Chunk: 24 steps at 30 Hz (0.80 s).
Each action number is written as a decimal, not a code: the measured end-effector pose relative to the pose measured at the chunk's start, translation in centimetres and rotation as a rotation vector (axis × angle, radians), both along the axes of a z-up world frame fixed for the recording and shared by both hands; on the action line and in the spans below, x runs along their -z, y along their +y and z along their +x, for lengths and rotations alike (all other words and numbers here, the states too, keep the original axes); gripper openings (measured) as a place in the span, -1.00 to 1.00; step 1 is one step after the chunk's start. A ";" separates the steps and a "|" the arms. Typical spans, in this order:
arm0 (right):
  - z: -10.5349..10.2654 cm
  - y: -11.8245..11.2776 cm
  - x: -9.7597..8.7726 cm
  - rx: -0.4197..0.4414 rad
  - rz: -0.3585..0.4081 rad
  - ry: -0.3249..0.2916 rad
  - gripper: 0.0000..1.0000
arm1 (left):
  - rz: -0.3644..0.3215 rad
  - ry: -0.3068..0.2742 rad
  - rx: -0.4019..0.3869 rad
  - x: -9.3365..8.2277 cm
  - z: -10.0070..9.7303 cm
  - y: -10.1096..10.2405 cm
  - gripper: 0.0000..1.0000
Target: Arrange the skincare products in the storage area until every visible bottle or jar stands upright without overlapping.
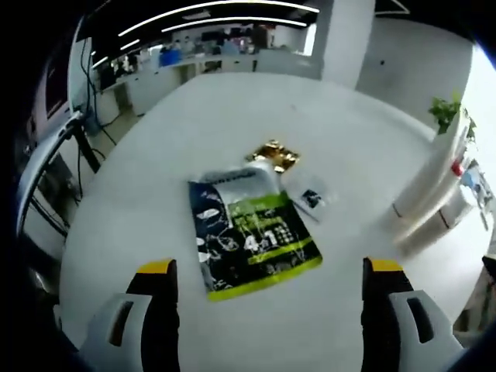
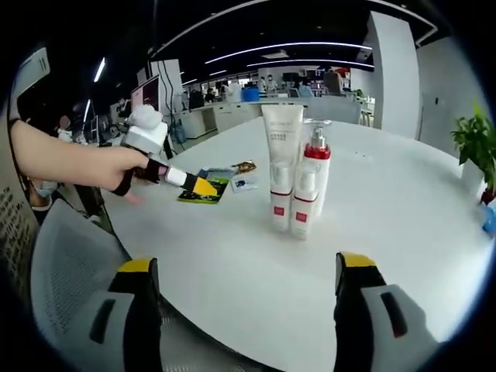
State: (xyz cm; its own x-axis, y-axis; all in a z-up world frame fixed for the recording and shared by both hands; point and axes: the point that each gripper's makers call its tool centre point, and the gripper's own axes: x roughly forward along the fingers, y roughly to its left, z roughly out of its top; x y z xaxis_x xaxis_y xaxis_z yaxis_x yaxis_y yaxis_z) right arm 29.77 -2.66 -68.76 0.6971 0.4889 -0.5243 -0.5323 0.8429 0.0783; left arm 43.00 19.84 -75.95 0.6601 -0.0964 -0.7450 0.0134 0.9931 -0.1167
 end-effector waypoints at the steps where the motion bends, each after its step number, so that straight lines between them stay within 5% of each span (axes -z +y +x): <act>1: 0.0 0.0 0.0 0.002 0.001 0.001 0.88 | 0.000 0.004 -0.005 0.1 0.3 -0.1 0.94; 8: 0.1 -0.2 0.2 0.013 0.000 0.009 0.88 | 0.076 -0.027 -0.017 0.2 2.4 0.0 0.94; 24: 0.3 -0.7 0.5 0.040 -0.002 0.025 0.86 | 0.064 0.046 -0.096 2.8 4.2 0.5 0.94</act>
